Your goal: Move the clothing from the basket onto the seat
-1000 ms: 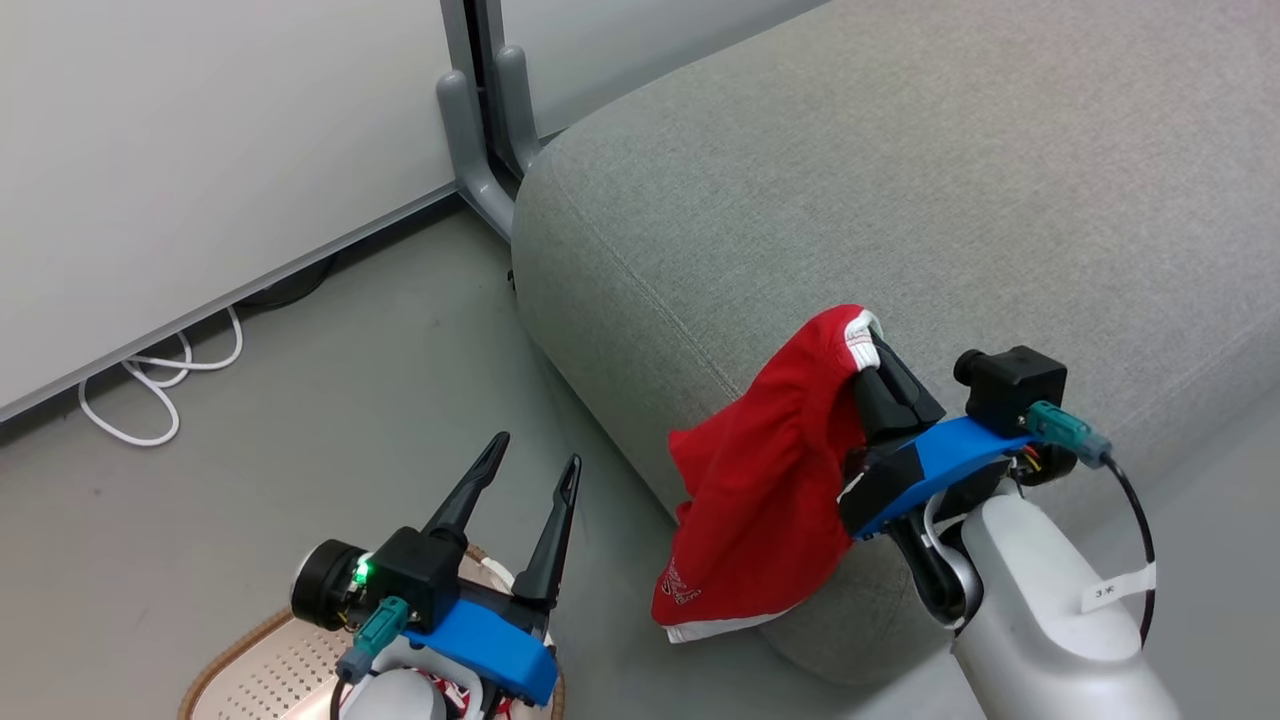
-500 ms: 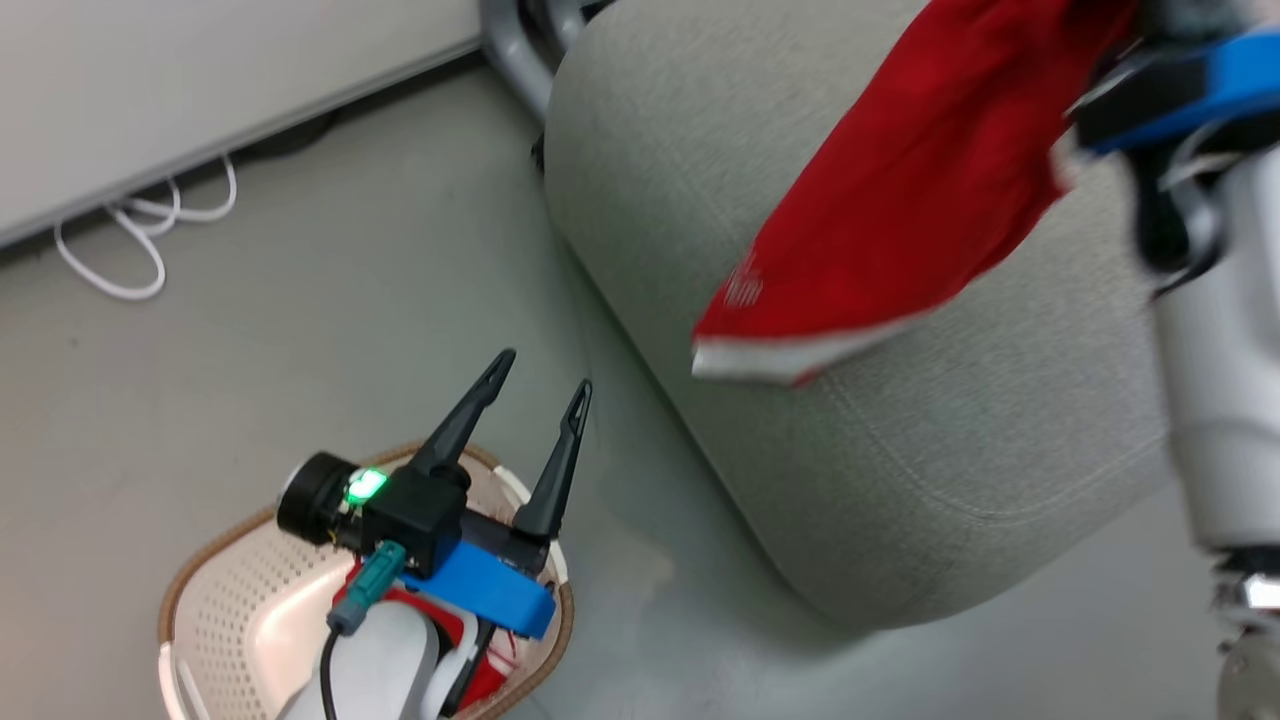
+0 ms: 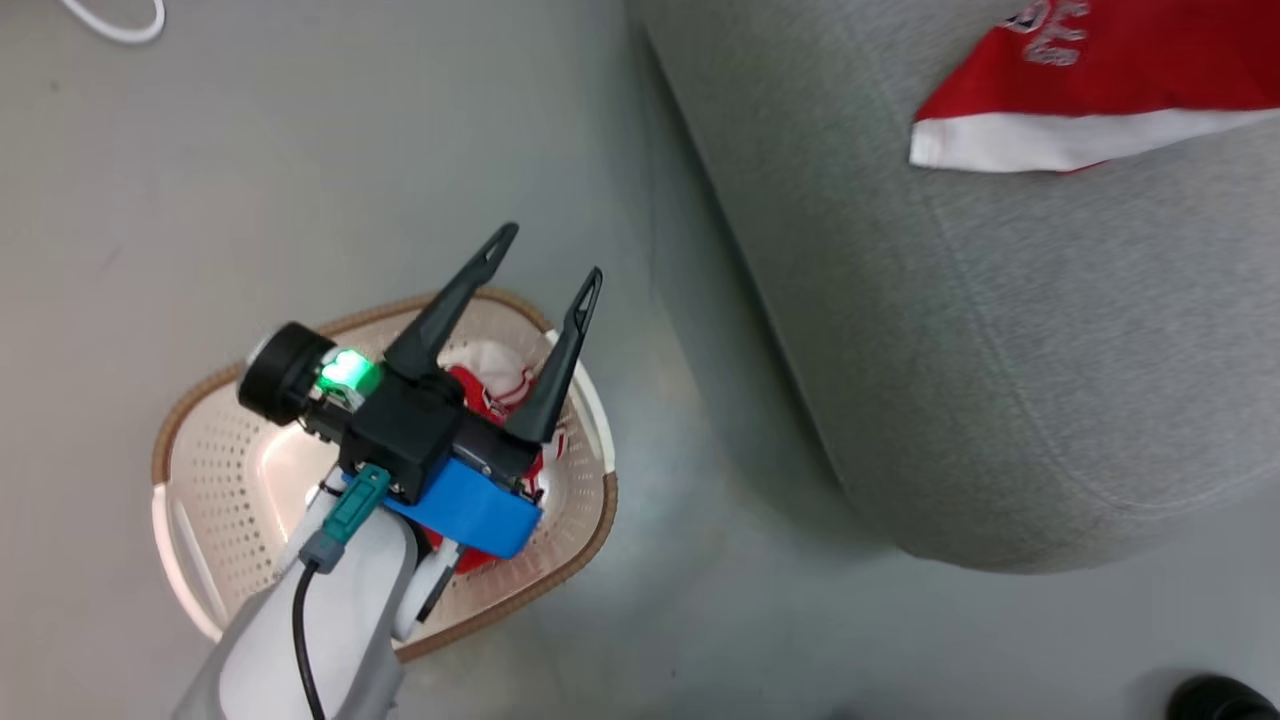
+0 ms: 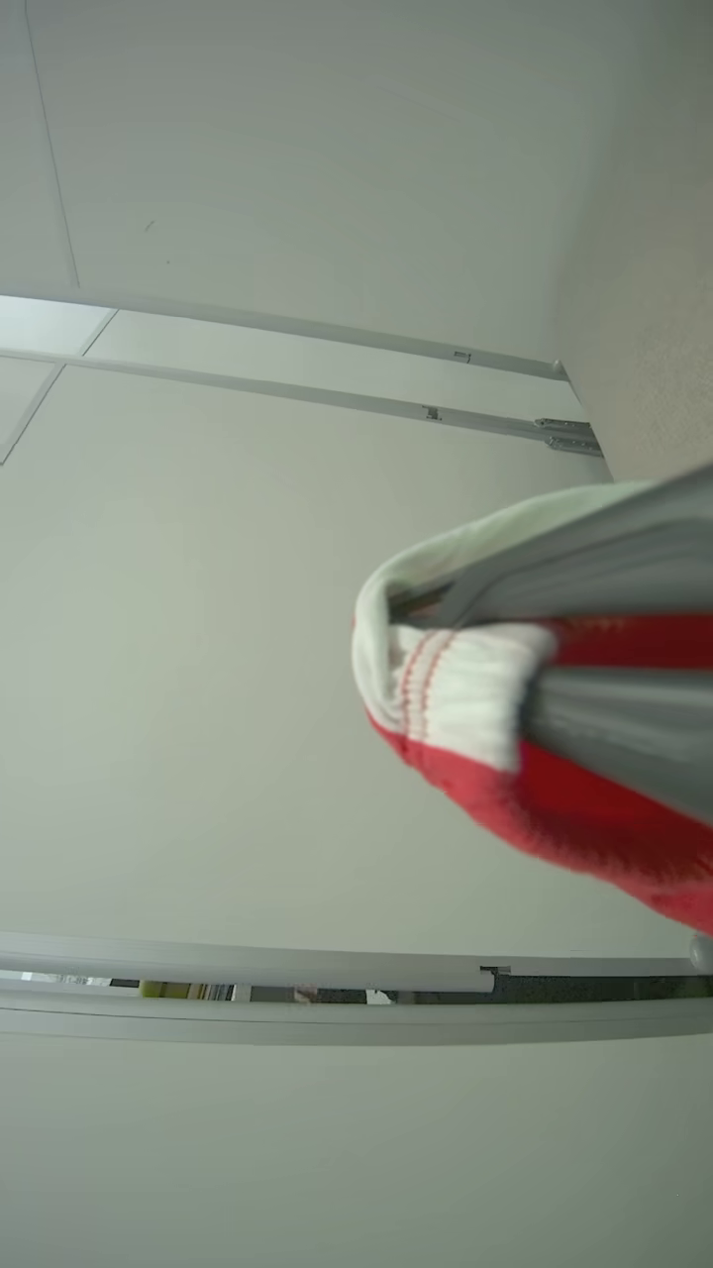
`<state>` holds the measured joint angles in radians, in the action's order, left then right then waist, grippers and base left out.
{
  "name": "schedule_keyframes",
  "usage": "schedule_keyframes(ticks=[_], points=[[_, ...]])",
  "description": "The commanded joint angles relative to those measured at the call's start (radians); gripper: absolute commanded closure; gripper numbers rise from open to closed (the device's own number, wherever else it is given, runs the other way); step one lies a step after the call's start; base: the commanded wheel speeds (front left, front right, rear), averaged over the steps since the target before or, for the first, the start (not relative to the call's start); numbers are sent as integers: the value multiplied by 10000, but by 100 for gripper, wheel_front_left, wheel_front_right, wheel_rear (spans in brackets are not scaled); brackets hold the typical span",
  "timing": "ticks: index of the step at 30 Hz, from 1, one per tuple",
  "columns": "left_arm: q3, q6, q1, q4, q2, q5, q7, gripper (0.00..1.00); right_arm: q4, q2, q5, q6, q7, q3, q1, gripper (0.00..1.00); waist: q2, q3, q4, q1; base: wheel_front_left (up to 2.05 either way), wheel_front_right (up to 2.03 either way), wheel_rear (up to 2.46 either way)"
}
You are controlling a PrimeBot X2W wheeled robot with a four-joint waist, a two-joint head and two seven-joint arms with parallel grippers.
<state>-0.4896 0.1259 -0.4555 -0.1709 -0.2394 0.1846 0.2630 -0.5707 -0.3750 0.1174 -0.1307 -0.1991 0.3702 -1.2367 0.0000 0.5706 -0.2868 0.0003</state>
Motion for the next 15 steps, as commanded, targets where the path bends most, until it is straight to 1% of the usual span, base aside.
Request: schedule_keyframes(ticks=[1,4,7,15], points=[[22,76,-228,79,-61,-46,27,0,-22,-129,-101,-1,-72,117,-139,100,0,578,370,-3,0,0,0],[-15,77,-425,258,-148,-99,27,0,-347,-187,-408,-1,-142,405,70,100,0,958,485,-3,0,0,0],[44,77,-485,394,-214,-175,27,0,-901,-93,-561,-1,-246,629,404,100,0,1247,531,-3,0,0,0],[55,77,-556,448,-291,-302,27,0,-2864,311,-1008,-1,-484,948,1038,100,0,1624,623,-3,0,0,0]])
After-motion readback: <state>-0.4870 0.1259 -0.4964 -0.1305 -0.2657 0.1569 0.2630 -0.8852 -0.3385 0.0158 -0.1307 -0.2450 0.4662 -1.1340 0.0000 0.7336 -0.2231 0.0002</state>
